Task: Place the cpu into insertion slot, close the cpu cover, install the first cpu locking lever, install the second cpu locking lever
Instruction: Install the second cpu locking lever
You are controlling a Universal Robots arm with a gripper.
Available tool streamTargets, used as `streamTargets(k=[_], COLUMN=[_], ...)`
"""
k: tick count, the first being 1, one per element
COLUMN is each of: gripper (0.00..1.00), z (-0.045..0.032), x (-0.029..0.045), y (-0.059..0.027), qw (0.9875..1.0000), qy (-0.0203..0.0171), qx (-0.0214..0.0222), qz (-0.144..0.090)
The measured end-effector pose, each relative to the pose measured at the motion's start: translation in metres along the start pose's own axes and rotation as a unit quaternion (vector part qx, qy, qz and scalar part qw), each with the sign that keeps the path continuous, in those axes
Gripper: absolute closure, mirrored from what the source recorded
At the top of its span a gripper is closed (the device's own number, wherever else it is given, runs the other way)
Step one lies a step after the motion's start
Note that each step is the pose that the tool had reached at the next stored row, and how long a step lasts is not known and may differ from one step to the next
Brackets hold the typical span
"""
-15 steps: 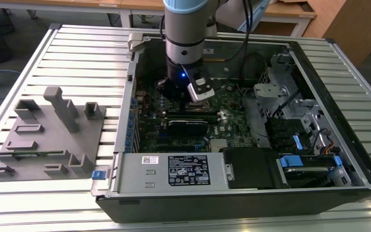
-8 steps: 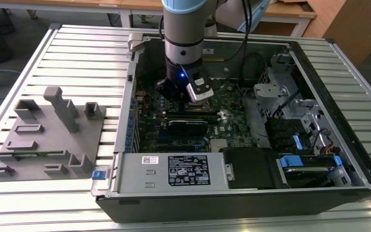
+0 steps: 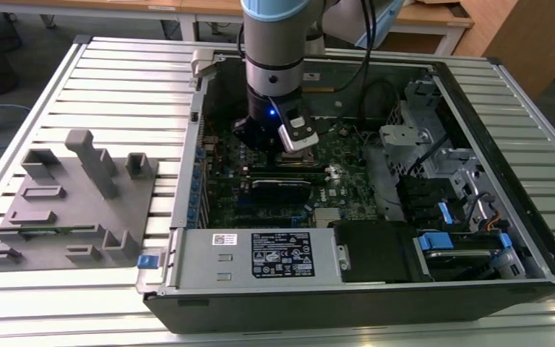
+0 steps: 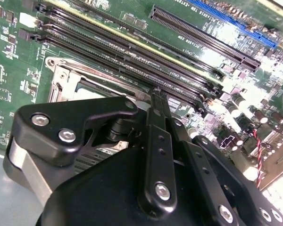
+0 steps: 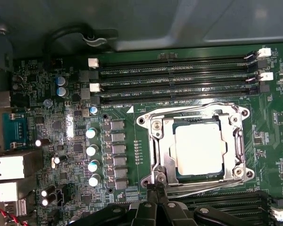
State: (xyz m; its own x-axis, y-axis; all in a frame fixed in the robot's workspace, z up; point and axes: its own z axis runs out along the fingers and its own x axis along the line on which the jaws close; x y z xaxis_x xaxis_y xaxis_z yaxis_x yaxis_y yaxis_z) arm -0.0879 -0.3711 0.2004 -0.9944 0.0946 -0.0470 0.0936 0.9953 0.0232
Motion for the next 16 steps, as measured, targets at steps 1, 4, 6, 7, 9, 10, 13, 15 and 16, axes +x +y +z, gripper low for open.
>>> streamTargets(k=[1,4,6,7,9,10,13,15,16], gripper=[0.89,0.89,0.89,0.89,0.89,0.89,0.89,0.89,0.89], z=[0.0000,0.0001,0.0000,0.0000,0.0001,0.0001,0.0006,0.0011,0.0021], x=[0.0000,0.0001,0.0001,0.0002,0.0004,0.0005,0.0011,0.0020,0.0045], y=[0.0000,0.0000,0.0000,0.0000,0.0000,0.0000,-0.0001,-0.0002,-0.0005], qw=[1.0000,1.0000,1.0000,1.0000,1.0000,1.0000,1.0000,1.0000,1.0000], qy=[-0.0002,-0.0004,-0.0009,-0.0015,-0.0033,-0.0037,-0.0038,-0.0038,-0.0038], qx=[-0.0006,-0.0012,-0.0028,-0.0042,-0.0076,-0.0078,-0.0078,-0.0077,-0.0076], qz=[0.000,0.000,0.000,0.000,0.000,0.000,0.000,0.000,0.000])
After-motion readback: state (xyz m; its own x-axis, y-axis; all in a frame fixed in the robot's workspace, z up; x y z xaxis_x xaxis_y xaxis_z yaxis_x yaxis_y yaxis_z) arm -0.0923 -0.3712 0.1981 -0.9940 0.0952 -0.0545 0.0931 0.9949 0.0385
